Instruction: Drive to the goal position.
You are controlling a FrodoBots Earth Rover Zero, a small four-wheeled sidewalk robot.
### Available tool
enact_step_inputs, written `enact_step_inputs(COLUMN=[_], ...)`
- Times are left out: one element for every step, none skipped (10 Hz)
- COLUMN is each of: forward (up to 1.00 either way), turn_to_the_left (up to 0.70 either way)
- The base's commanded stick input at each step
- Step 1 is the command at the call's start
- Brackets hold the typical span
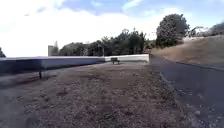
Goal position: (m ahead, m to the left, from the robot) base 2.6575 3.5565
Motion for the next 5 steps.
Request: enact_step_inputs(forward=[1.0,1.0,1.0,1.0,1.0], turn_to_the_left=[0.0,0.0,0.0,0.0,0.0])
